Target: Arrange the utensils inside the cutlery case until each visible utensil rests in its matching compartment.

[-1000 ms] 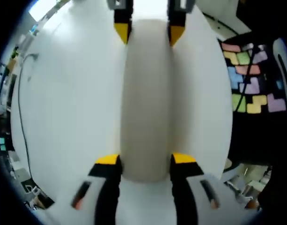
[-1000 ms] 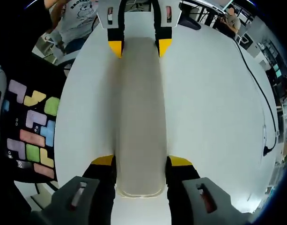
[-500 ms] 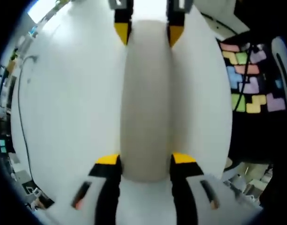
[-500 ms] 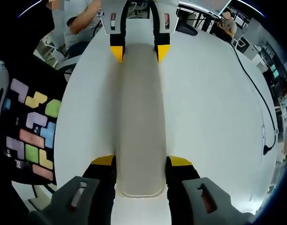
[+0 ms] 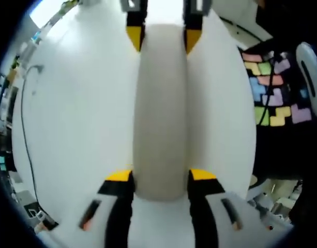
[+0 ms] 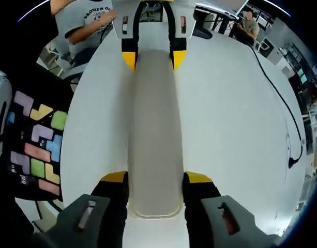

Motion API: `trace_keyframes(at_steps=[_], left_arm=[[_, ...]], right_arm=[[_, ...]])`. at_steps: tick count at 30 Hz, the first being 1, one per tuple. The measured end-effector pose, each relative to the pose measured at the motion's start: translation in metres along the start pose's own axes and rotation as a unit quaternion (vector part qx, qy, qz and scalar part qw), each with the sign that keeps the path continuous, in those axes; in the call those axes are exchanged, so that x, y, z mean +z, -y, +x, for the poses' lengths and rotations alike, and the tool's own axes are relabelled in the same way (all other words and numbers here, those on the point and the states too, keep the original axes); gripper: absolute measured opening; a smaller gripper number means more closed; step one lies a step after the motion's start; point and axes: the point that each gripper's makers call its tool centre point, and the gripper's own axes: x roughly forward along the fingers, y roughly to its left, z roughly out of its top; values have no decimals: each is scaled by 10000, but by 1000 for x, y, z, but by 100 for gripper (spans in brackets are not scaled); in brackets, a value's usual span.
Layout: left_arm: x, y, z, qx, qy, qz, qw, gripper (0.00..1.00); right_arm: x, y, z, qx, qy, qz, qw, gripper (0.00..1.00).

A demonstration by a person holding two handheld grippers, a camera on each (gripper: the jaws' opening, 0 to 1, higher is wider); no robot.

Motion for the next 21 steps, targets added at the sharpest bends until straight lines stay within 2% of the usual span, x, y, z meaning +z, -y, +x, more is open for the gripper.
trace_keyframes(at_steps=[8,11,21], left_arm=[[23,-23,-9,208,189,125,9995,43],[32,-31,-9,187,256,145,9994,43],[55,-55,5,258,170,257,9992,43]], right_arm=[[-13,23,-17,-279,-14,-62,9996,42],[-22,31,-18,-261,-37,-43,9996,42],[-45,60,-17,-373,-200,-27,9991,43]])
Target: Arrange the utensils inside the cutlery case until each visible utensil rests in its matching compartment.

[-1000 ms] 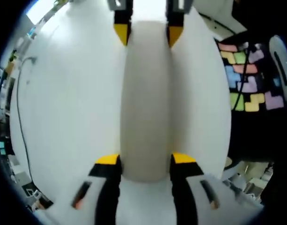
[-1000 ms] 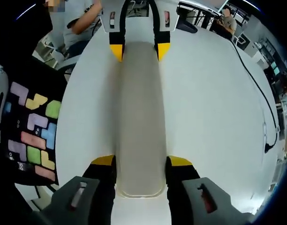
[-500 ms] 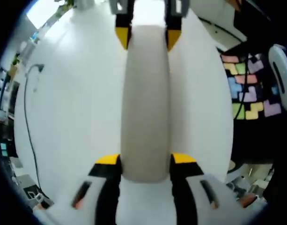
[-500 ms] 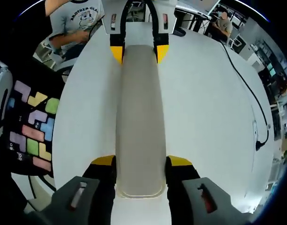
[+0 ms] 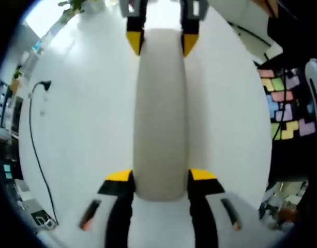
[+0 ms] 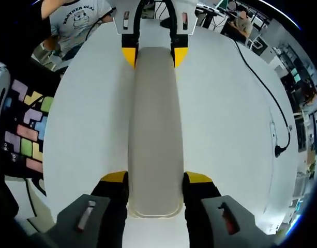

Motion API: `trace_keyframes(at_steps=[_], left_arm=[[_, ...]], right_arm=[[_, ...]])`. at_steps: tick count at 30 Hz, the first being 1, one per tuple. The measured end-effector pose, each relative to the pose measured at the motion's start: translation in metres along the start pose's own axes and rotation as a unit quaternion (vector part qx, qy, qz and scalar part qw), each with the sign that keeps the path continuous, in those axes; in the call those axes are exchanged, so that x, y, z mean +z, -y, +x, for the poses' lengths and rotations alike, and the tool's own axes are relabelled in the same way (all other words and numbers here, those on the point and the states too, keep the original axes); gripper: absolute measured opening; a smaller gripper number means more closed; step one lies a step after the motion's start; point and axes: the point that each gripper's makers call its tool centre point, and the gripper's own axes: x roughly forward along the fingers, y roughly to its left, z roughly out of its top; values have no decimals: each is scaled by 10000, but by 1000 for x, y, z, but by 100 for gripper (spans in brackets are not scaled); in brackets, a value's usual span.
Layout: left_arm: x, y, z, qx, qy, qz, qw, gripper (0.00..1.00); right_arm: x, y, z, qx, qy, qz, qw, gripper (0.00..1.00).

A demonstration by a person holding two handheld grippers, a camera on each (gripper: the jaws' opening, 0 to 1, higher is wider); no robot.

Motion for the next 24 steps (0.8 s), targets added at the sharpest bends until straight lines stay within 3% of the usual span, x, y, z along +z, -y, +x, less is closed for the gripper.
trace_keyframes(at_steps=[10,24], left_arm=[[3,-11,12,-86,-28,-17,10000,43],[-1,-16,15,-239,-13,51,9997,43]], right_arm=[[-9,15,14,107,-49,68,9999,43],[-8,13,18,334,-137,221,9991,43]])
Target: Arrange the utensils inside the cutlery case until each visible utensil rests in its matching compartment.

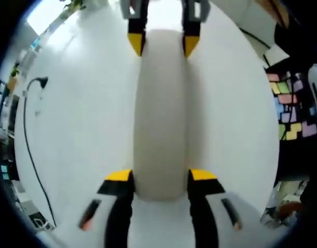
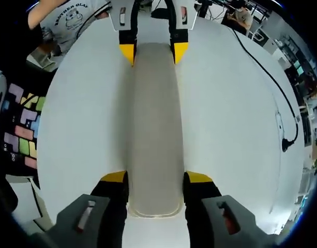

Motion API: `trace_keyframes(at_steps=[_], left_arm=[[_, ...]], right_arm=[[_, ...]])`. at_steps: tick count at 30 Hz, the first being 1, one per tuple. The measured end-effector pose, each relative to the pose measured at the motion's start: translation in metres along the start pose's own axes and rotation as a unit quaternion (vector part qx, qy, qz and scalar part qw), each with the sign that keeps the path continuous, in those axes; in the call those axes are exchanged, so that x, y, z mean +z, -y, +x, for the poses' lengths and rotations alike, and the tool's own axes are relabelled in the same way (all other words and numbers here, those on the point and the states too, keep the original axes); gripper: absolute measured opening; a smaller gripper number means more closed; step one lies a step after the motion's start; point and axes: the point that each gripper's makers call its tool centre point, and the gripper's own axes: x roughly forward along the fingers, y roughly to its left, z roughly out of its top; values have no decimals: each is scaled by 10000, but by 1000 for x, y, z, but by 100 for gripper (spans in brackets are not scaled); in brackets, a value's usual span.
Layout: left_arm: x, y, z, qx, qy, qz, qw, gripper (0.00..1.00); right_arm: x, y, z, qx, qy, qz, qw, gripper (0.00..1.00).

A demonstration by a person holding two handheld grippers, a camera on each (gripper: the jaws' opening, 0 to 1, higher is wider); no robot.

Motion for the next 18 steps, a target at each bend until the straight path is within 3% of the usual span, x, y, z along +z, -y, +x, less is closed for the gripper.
trace_keyframes(at_steps=[9,18], left_arm=[[-1,0,1,-51,-166,-29,9998,44],[-1,-2,0,-41,-26,-25,10000,44]], right_arm=[[-1,-1,0,43,81,4,10000,44],[0,0,1,47,55,-35,10000,44]])
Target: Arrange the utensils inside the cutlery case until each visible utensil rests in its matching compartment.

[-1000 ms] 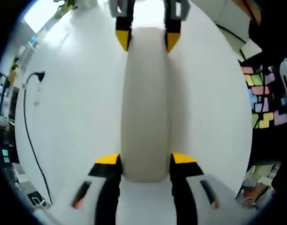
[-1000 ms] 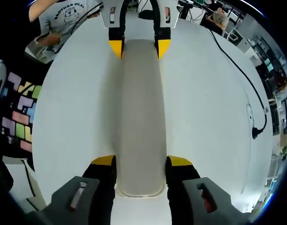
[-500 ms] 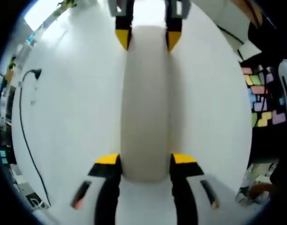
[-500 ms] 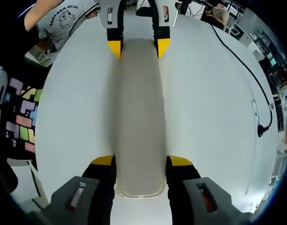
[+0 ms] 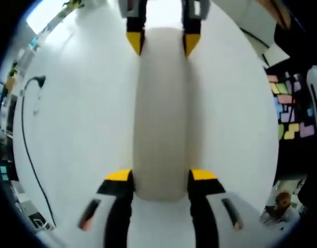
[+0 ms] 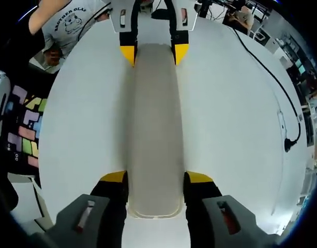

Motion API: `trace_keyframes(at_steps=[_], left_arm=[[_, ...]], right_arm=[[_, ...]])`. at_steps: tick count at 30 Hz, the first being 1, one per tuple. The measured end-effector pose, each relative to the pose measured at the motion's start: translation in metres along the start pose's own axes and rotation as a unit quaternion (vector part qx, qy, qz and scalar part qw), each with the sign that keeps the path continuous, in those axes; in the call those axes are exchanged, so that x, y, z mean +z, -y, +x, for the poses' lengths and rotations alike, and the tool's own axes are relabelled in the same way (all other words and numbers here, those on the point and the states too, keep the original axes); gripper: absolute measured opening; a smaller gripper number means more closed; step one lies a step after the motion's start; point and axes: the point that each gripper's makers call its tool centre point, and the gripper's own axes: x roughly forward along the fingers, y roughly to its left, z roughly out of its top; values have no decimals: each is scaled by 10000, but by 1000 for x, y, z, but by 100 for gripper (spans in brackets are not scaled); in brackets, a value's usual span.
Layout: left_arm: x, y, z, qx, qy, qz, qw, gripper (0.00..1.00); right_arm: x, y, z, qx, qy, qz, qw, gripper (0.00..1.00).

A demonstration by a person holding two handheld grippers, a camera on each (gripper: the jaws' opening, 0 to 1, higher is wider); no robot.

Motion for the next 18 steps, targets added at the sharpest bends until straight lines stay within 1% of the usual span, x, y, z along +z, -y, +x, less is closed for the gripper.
trace_keyframes(at_steps=[5,7,8,9,10,11,12,13,14,15,16,17,18], left_arm=[[0,-2,0,-2,70,-46,10000,44],[0,-2,0,2,181,-114,9998,44],[0,-2,-1,15,289,-165,9994,45],[0,-1,-1,-17,339,-160,9993,47],[0,2,-1,-116,417,-186,9989,51],[2,4,-2,-192,497,-260,9982,52],[3,3,-2,-203,593,-401,9972,53],[5,2,-2,-253,707,-558,9956,56],[4,-2,-2,-217,747,-609,9951,63],[1,-4,-2,-195,715,-552,9957,66],[-2,-6,-2,-158,701,-548,9959,69],[-4,-7,-2,-104,684,-609,9957,74],[-6,-9,-4,-29,731,-615,9954,80]], right_arm=[[0,0,0,-35,82,137,9999,45],[0,0,0,-42,114,158,9998,45],[0,0,0,-48,139,172,9997,45],[0,0,0,-54,162,194,9997,45],[0,0,0,-51,196,203,9996,46],[1,0,0,-44,217,220,9995,46],[2,-2,0,18,245,258,9994,49],[3,-4,0,73,271,300,9992,54],[4,-4,1,59,304,322,9990,61],[2,0,1,-31,258,347,9991,67],[-2,3,0,-98,182,352,9992,68],[-4,5,-1,-120,189,379,9990,69],[-5,7,-3,-136,232,433,9987,72]])
